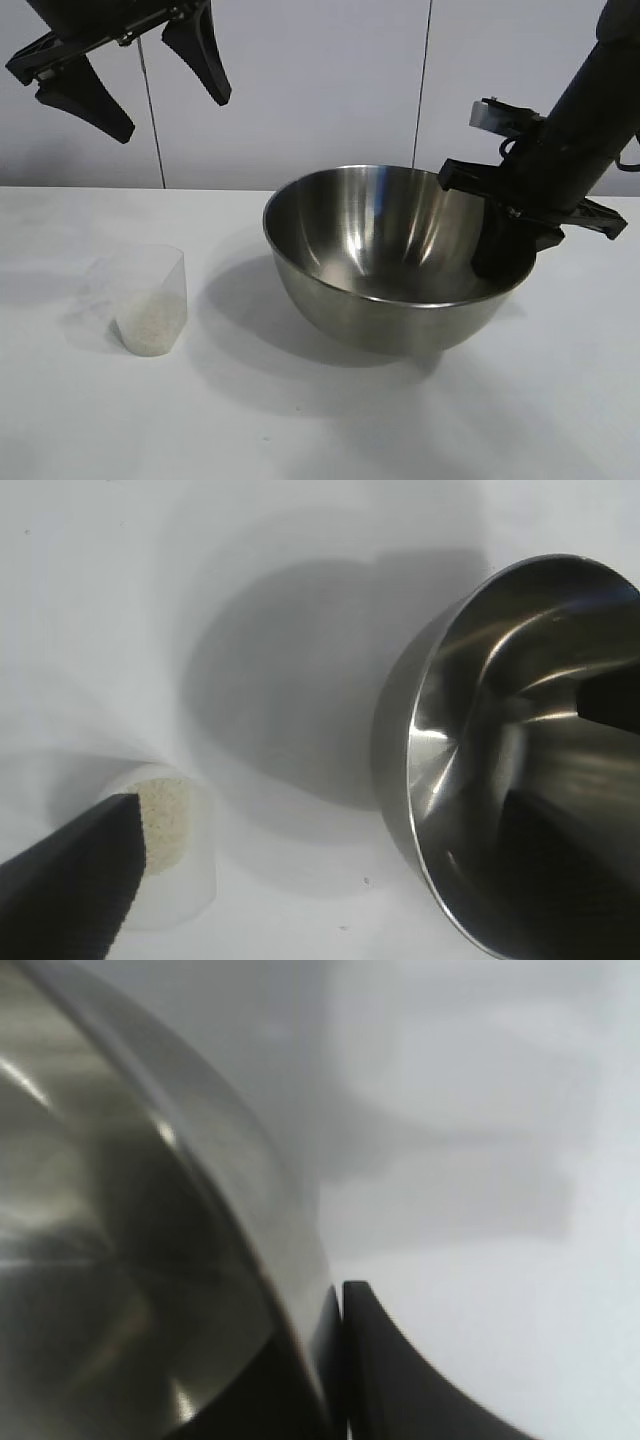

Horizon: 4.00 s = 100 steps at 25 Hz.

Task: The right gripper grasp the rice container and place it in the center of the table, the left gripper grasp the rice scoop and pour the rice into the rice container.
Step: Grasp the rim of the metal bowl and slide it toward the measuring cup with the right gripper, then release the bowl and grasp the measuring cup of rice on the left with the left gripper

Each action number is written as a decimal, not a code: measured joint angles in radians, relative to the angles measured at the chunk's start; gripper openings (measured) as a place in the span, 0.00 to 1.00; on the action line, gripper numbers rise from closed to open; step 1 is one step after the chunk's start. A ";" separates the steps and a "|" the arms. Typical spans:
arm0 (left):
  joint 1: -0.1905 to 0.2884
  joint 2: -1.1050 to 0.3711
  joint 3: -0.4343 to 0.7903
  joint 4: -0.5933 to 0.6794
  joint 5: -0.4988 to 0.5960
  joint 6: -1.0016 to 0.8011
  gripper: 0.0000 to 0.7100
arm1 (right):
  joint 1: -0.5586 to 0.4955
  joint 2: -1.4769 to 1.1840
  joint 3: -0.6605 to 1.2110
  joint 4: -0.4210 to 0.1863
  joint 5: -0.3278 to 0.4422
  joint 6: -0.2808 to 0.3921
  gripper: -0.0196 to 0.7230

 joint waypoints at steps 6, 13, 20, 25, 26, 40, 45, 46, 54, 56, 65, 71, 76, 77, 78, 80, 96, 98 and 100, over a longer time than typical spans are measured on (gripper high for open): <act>0.000 0.000 0.000 0.000 0.000 0.000 0.97 | 0.033 -0.028 0.000 0.005 0.014 -0.009 0.04; 0.000 0.000 0.000 0.000 0.000 0.000 0.97 | 0.143 -0.016 0.000 -0.008 -0.009 -0.005 0.04; 0.000 0.000 0.000 0.000 0.000 0.000 0.97 | 0.166 0.028 0.000 -0.024 -0.051 0.025 0.04; 0.000 0.000 0.000 0.000 0.000 0.000 0.97 | 0.166 0.046 0.000 -0.040 -0.057 0.032 0.04; 0.000 0.000 0.000 0.000 0.000 0.000 0.97 | 0.166 0.046 0.000 -0.041 -0.057 0.032 0.04; 0.000 0.000 0.000 0.000 0.000 0.000 0.97 | 0.166 0.054 0.000 -0.048 -0.054 0.060 0.04; 0.000 0.000 0.000 0.000 0.000 0.000 0.97 | 0.166 0.054 0.000 -0.044 -0.034 0.070 0.19; 0.000 0.000 0.000 0.000 0.000 0.000 0.97 | 0.166 0.054 0.000 -0.043 -0.030 0.070 0.28; 0.000 0.000 0.000 0.000 0.000 0.000 0.97 | 0.166 0.049 -0.045 -0.038 0.073 0.080 0.77; 0.000 0.000 0.000 0.000 0.000 0.000 0.97 | 0.166 0.027 -0.063 -0.038 0.088 0.090 0.80; 0.000 0.000 0.000 0.000 0.000 0.000 0.97 | 0.131 -0.116 -0.142 -0.033 0.106 0.142 0.90; 0.000 0.000 0.000 0.000 0.000 0.000 0.97 | 0.055 -0.123 -0.144 -0.012 0.145 0.145 0.90; 0.000 0.000 0.000 0.000 0.000 0.000 0.97 | 0.038 -0.123 -0.144 0.001 0.149 0.145 0.90; 0.000 0.000 0.000 0.000 0.000 0.000 0.97 | 0.038 -0.123 -0.144 0.001 0.149 0.145 0.90; 0.000 0.000 0.000 0.000 0.000 0.000 0.97 | 0.038 -0.123 -0.144 0.001 0.149 0.145 0.90; 0.000 0.000 0.000 0.000 0.000 0.000 0.97 | 0.038 -0.123 -0.144 0.001 0.149 0.145 0.90; 0.000 0.000 0.000 0.000 0.000 0.000 0.97 | 0.038 -0.123 -0.144 -0.010 0.151 0.145 0.90; 0.000 0.000 0.000 0.000 -0.004 0.000 0.97 | 0.038 -0.123 -0.144 -0.011 0.153 0.145 0.90; 0.000 0.000 0.000 0.000 -0.014 0.004 0.97 | 0.038 -0.123 -0.144 -0.011 0.153 0.145 0.90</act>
